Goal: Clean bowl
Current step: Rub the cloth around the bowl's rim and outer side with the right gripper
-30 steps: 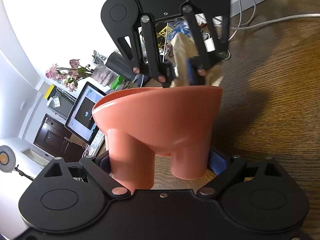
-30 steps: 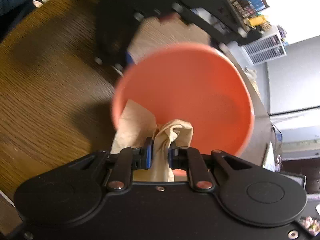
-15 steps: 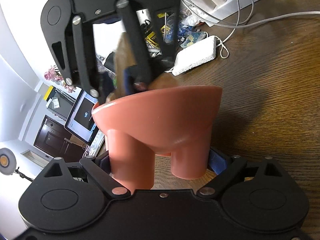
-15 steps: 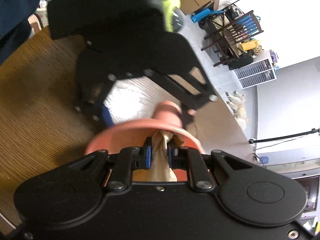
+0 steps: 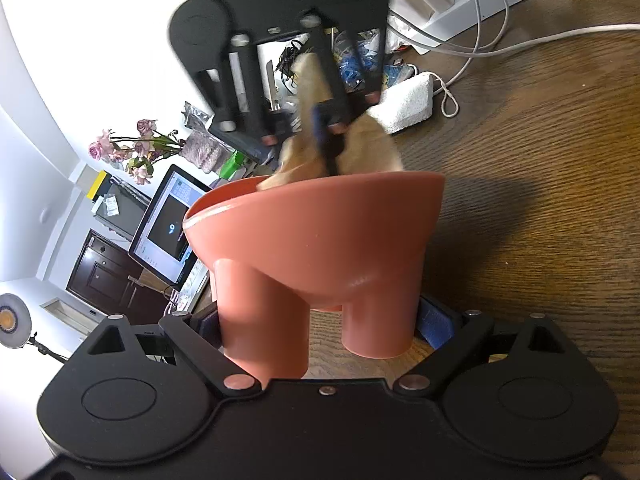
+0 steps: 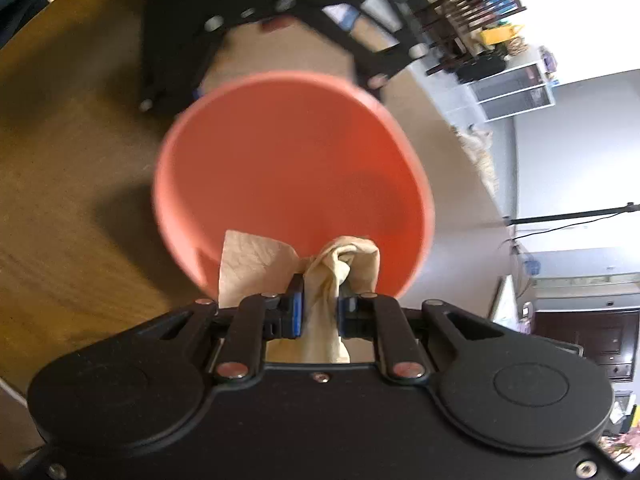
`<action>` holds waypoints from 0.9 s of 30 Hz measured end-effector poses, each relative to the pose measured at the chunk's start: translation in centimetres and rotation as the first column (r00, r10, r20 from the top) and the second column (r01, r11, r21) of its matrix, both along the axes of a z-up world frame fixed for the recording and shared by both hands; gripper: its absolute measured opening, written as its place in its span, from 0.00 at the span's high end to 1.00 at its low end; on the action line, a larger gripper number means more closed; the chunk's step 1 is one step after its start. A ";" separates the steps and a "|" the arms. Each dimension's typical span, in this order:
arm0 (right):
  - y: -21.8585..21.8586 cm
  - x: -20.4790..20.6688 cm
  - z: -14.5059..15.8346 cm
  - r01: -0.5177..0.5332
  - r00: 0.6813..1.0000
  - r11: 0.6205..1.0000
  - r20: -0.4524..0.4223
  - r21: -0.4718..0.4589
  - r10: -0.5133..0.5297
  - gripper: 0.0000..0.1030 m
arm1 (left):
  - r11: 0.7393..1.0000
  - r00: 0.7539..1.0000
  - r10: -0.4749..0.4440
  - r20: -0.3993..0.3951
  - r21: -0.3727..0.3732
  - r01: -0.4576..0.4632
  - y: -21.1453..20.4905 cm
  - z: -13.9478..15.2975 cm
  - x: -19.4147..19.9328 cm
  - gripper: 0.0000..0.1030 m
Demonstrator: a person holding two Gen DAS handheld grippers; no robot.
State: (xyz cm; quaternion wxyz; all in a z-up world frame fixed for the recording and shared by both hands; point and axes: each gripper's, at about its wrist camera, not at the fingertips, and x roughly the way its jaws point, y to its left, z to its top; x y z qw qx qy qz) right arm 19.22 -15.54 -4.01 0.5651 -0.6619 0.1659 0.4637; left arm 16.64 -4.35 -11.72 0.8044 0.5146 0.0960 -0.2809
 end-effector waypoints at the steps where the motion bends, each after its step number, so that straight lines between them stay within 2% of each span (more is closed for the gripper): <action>1: 0.1 -0.1 -0.3 -0.003 1.000 1.000 -0.009 -0.014 0.003 0.84 | 1.000 1.000 0.000 0.001 0.002 0.000 -0.2 -0.1 0.1 0.11; 8: 0.1 -2.5 -1.0 -0.074 0.996 0.995 -0.062 -0.064 0.070 0.84 | 1.000 1.000 0.000 0.003 0.009 0.000 -0.4 -0.1 -0.1 0.11; 13: 2.0 -3.9 0.6 -0.120 0.989 0.992 -0.086 0.029 0.122 0.84 | 1.000 1.000 0.000 0.004 0.014 0.000 -0.5 -0.1 -0.3 0.11; 17: 3.0 -3.5 1.7 -0.156 0.986 0.985 -0.040 0.072 0.159 0.84 | 1.000 1.000 0.000 0.004 0.020 0.000 -0.7 -0.1 -0.5 0.11; 22: 4.4 -1.1 1.6 -0.136 0.991 0.987 0.013 0.081 0.135 0.84 | 1.000 1.000 0.006 0.007 0.025 -0.007 -0.8 -0.1 -0.8 0.11; 27: 1.3 -0.5 2.2 -0.067 0.997 0.996 0.032 0.063 0.065 0.84 | 1.000 1.000 0.009 0.005 0.021 -0.010 -0.8 -0.1 -0.8 0.11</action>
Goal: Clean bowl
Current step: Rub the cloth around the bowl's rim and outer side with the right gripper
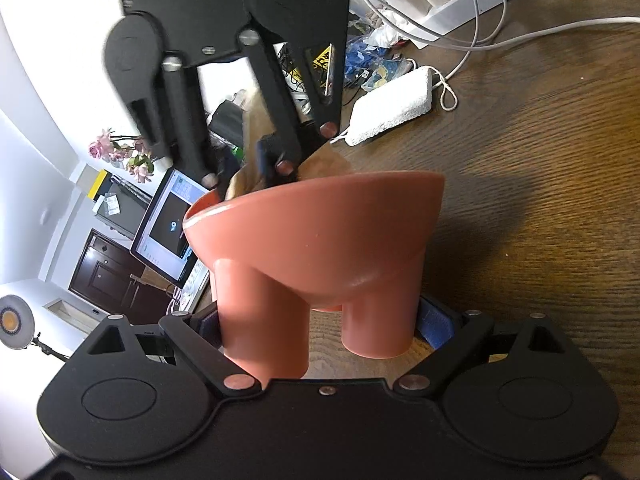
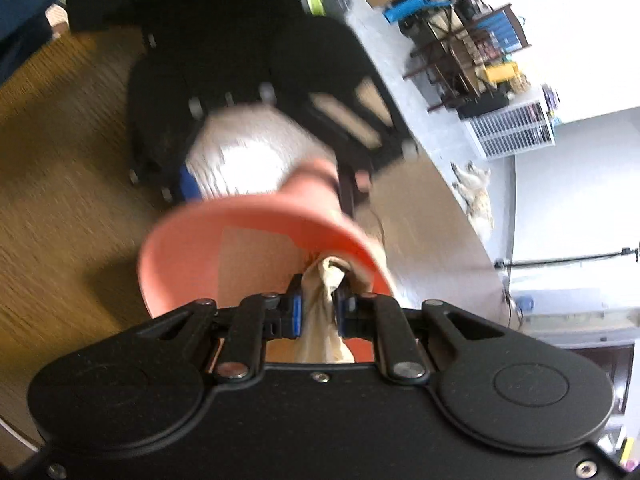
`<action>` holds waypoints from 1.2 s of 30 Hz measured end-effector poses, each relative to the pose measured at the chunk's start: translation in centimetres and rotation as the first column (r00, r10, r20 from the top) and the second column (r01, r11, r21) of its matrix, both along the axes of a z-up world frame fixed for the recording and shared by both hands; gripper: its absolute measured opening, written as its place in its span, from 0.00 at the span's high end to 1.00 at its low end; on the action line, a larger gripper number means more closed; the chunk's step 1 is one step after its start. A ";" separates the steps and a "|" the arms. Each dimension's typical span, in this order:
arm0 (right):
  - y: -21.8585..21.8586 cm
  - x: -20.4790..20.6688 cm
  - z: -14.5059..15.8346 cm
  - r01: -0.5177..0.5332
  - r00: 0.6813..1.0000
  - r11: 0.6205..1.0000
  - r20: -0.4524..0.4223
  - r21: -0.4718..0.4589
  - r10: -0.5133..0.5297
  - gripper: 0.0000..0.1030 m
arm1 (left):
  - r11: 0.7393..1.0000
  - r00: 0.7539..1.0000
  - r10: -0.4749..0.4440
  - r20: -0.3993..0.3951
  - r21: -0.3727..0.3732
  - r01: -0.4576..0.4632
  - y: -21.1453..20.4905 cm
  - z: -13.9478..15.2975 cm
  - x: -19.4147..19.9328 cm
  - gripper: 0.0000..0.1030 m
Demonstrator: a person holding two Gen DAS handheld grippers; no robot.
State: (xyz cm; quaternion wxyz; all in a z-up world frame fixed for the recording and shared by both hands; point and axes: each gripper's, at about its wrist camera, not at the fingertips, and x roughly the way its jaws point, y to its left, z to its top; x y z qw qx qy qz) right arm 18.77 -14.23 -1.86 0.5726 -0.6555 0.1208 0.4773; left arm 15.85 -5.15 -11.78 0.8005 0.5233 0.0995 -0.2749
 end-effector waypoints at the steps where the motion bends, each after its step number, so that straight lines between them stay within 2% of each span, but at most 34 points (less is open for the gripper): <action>1: -0.6 0.2 -0.3 0.019 1.000 1.000 -0.004 -0.015 -0.019 0.84 | 1.000 1.000 0.000 0.000 -0.002 0.000 0.0 0.0 0.0 0.11; 6: -1.7 -1.1 -2.4 0.009 0.999 0.996 -0.052 -0.085 -0.014 0.84 | 1.000 1.000 -0.002 -0.001 -0.005 0.002 0.4 -0.1 0.4 0.11; 8: -1.5 -2.3 -3.2 -0.012 0.996 0.997 -0.086 -0.071 0.006 0.84 | 1.000 1.000 -0.002 -0.002 -0.005 0.002 0.4 0.0 0.4 0.11; 11: -0.7 -3.6 -2.9 -0.044 0.995 0.998 -0.092 -0.038 0.041 0.84 | 1.000 1.000 -0.005 -0.001 -0.004 0.005 0.4 0.0 0.4 0.11; 13: -0.4 -4.4 -2.0 -0.063 0.995 0.998 -0.073 -0.018 0.061 0.84 | 1.000 1.000 -0.005 -0.001 -0.004 0.005 0.5 0.0 0.3 0.11; 18: -1.4 -6.0 3.1 -0.074 0.997 0.993 0.013 0.096 0.073 0.84 | 1.000 1.000 0.000 -0.003 -0.015 0.000 0.1 0.1 0.3 0.11; 20: -1.6 -5.3 5.7 -0.059 0.998 0.986 0.046 0.157 0.053 0.84 | 1.000 1.000 0.003 -0.004 -0.018 -0.003 0.1 0.1 0.3 0.11; 22: -0.8 -4.3 6.2 -0.043 0.997 0.983 0.075 0.177 0.030 0.84 | 1.000 1.000 0.006 -0.003 -0.020 -0.006 0.1 -0.1 0.2 0.11; 25: -3.6 -4.8 7.0 -0.006 0.996 0.978 0.084 0.209 -0.012 0.84 | 1.000 1.000 0.010 -0.003 -0.021 -0.010 0.3 -0.2 0.2 0.11; 28: -4.2 -4.1 6.6 0.029 0.995 0.974 0.083 0.223 -0.049 0.84 | 1.000 1.000 0.010 -0.004 -0.022 -0.010 0.6 -0.1 0.3 0.11; 31: -3.7 -1.2 5.1 0.083 0.990 0.973 0.091 0.213 -0.104 0.84 | 0.999 1.000 0.011 -0.007 -0.029 -0.012 1.3 0.1 0.3 0.11; 34: -3.1 0.2 2.2 0.119 0.983 0.988 0.131 0.097 -0.131 0.84 | 0.999 1.000 0.014 -0.010 -0.036 -0.015 1.3 0.1 0.4 0.11; 36: -3.0 0.6 0.4 0.130 0.985 0.991 0.110 0.032 -0.133 0.84 | 0.999 1.000 0.014 -0.012 -0.038 -0.015 1.4 0.1 0.4 0.11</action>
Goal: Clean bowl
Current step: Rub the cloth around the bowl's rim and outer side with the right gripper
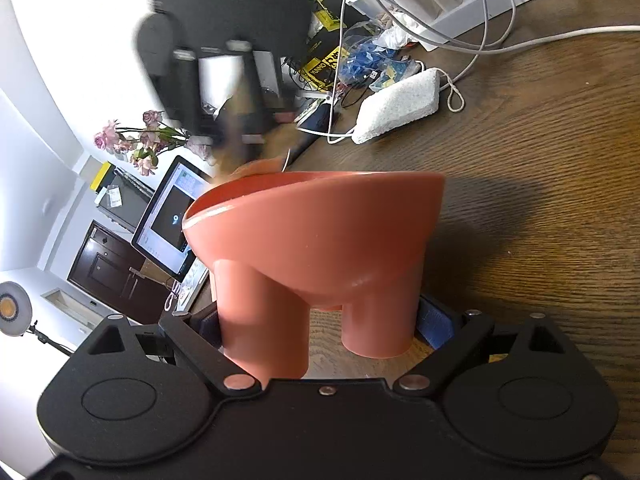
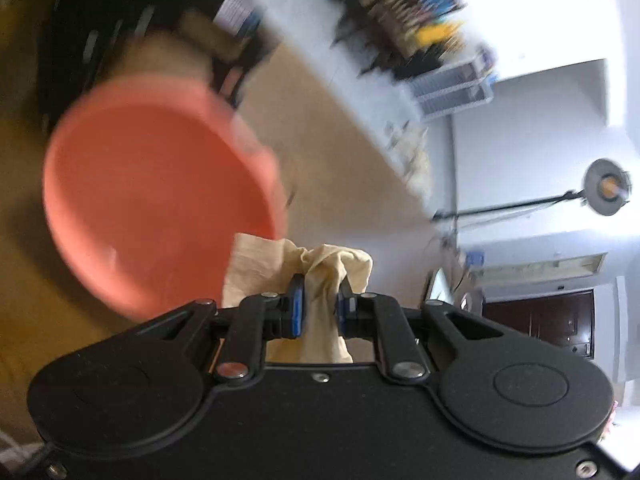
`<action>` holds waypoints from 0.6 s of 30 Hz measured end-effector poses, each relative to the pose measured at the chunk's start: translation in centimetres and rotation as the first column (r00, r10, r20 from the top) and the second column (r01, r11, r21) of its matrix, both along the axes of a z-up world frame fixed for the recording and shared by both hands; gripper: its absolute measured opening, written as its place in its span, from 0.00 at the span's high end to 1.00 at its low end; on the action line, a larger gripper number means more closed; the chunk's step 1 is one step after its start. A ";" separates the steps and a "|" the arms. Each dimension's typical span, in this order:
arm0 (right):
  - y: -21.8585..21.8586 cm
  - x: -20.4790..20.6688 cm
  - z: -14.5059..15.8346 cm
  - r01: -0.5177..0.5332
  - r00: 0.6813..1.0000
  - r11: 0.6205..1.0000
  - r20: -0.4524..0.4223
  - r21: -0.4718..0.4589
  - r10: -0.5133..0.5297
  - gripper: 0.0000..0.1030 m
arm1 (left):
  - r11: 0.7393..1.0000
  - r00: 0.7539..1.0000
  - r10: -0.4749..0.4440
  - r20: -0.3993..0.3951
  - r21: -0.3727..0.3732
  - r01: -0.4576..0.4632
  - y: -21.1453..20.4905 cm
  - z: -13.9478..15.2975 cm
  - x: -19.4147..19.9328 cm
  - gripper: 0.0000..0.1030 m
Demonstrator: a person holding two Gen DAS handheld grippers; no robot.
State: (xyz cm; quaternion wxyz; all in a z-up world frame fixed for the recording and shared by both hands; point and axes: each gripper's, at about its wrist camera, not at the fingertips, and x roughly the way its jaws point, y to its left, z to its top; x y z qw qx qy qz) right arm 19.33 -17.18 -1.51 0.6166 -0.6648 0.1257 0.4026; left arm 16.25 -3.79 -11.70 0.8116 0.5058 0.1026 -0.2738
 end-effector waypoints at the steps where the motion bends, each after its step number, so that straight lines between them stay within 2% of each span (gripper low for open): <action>1: -0.2 -0.2 -1.2 -0.002 1.000 0.999 -0.009 -0.051 0.002 0.84 | 1.000 1.000 0.000 -0.001 -0.001 0.000 0.0 0.0 0.0 0.11; 5: -1.5 -1.7 -3.8 -0.026 0.996 0.983 -0.092 -0.181 0.010 0.84 | 1.000 1.000 0.002 -0.002 -0.001 -0.002 0.1 0.0 0.0 0.11; 11: -1.9 -6.4 -4.9 -0.140 0.977 0.955 -0.193 -0.262 0.091 0.84 | 1.000 1.000 0.009 -0.001 0.004 -0.009 0.2 0.1 0.2 0.11; 15: -1.0 -10.1 -4.7 -0.240 0.948 0.944 -0.263 -0.227 0.178 0.85 | 1.000 1.000 0.012 -0.002 0.001 -0.012 0.2 0.1 0.2 0.10; 18: 0.5 -12.7 -3.4 -0.322 0.920 0.937 -0.276 -0.133 0.277 0.84 | 1.000 1.000 0.012 -0.002 -0.001 -0.012 0.2 0.1 0.2 0.10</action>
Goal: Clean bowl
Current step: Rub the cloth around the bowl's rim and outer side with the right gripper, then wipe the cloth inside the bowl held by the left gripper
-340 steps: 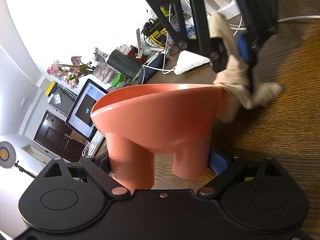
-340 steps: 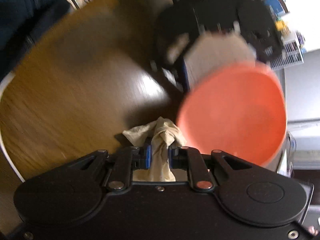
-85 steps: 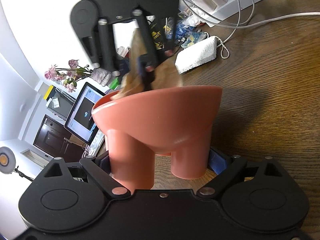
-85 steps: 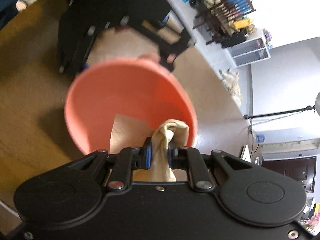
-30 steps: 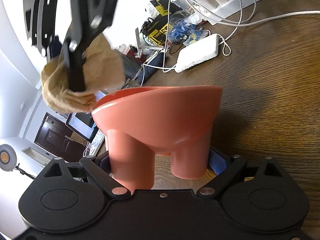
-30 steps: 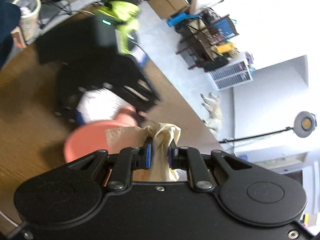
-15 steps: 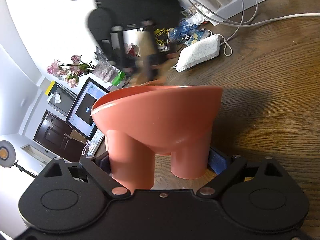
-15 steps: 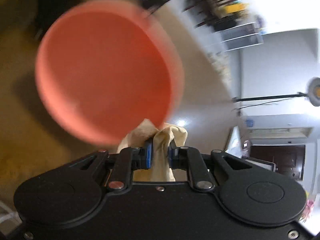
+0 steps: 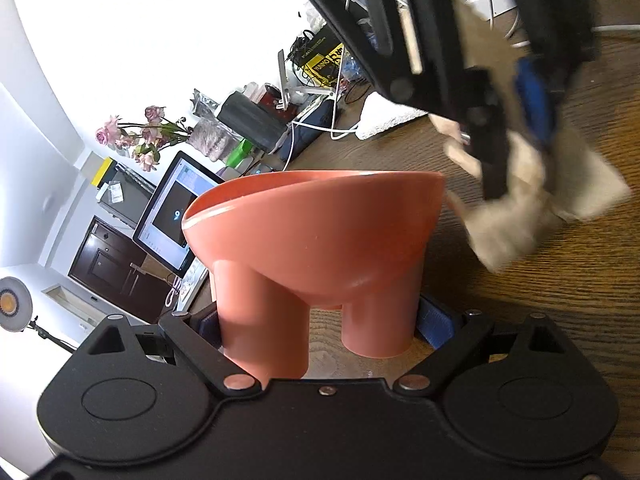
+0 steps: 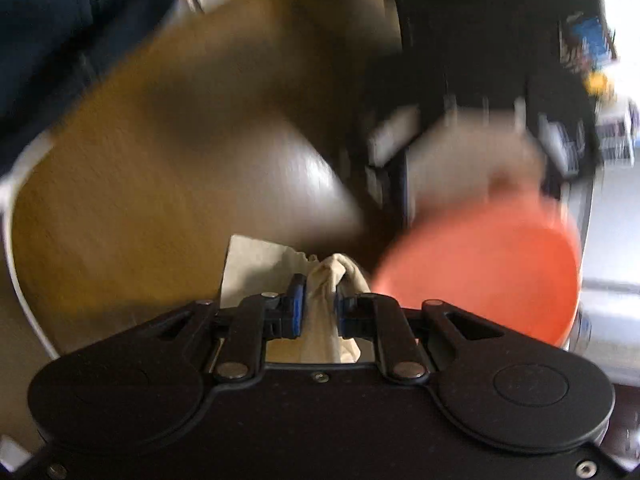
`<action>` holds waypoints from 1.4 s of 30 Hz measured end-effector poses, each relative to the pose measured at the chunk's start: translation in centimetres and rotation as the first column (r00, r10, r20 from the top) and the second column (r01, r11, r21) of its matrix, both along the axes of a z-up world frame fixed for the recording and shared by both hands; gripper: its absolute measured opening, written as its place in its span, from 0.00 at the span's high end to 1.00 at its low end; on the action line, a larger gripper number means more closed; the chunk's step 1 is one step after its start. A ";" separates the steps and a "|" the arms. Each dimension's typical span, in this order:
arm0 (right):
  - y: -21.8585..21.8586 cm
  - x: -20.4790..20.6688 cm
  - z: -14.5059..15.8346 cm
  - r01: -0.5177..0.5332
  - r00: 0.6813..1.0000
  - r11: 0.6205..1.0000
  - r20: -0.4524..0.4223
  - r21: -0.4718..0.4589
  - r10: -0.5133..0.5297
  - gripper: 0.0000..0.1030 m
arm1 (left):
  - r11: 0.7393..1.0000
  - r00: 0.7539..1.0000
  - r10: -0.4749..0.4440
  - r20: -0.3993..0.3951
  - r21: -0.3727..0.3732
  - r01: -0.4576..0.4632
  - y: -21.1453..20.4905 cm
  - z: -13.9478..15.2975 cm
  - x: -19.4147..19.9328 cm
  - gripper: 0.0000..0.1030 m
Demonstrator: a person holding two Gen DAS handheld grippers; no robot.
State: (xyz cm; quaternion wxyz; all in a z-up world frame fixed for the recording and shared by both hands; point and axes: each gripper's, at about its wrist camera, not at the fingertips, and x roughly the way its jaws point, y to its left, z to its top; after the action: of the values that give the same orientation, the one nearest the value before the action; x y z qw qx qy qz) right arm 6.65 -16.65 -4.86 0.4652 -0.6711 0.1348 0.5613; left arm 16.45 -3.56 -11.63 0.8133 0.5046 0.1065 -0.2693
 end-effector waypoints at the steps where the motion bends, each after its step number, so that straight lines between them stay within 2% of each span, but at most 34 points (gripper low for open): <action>1: 0.5 -0.5 0.5 -0.021 1.000 0.999 0.002 0.024 0.021 0.84 | 1.000 1.000 0.000 0.000 0.000 0.000 0.0 0.0 0.0 0.10; 6: 3.2 0.7 4.3 -0.044 0.997 0.988 0.064 0.150 0.035 0.85 | 1.000 1.000 0.000 -0.001 -0.005 0.000 0.0 0.0 0.0 0.11; 8: 3.3 1.9 6.4 -0.013 0.997 0.976 0.077 0.218 -0.004 0.85 | 1.000 1.000 0.001 -0.001 -0.009 -0.001 0.1 0.0 0.0 0.11; 12: 3.1 4.6 8.2 0.035 0.992 0.957 0.110 0.287 -0.070 0.85 | 1.000 1.000 0.001 -0.001 -0.015 -0.001 0.2 -0.1 -0.1 0.11; 15: 2.6 6.2 8.5 0.072 0.985 0.950 0.129 0.304 -0.116 0.85 | 1.000 1.000 0.001 -0.001 -0.018 -0.001 0.2 0.0 -0.1 0.11; 17: 4.4 8.5 6.9 0.112 0.977 0.944 0.138 0.311 -0.162 0.85 | 1.000 1.000 -0.001 0.000 -0.019 0.001 0.2 0.0 -0.1 0.11; 21: 4.1 11.6 5.6 0.187 0.960 0.927 0.139 0.324 -0.242 0.85 | 1.000 1.000 -0.001 -0.001 -0.024 0.001 0.2 0.1 -0.2 0.11; 27: 1.3 14.9 3.6 0.294 0.930 0.924 0.150 0.246 -0.336 0.84 | 0.999 1.000 0.004 -0.003 -0.033 -0.004 0.3 0.3 -0.1 0.11; 32: -0.3 15.0 -0.2 0.325 0.932 0.942 0.139 0.082 -0.334 0.84 | 0.999 1.000 0.007 -0.005 -0.042 -0.007 0.3 0.3 -0.1 0.11; 38: -0.7 10.7 -3.7 0.239 0.969 0.970 0.079 -0.039 -0.236 0.84 | 0.998 1.000 0.013 -0.008 -0.054 -0.013 0.4 0.3 -0.1 0.11; 42: -0.4 7.3 -3.8 0.158 0.987 0.987 0.029 -0.042 -0.157 0.84 | 0.998 1.000 0.012 -0.008 -0.056 -0.013 0.9 0.4 -0.2 0.10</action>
State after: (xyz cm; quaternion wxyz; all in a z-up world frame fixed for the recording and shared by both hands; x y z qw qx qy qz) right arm 13.93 -17.07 -8.65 0.4948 -0.6756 0.1939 0.5111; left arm 16.24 -2.67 -11.25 0.8284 0.4799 0.1052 -0.2690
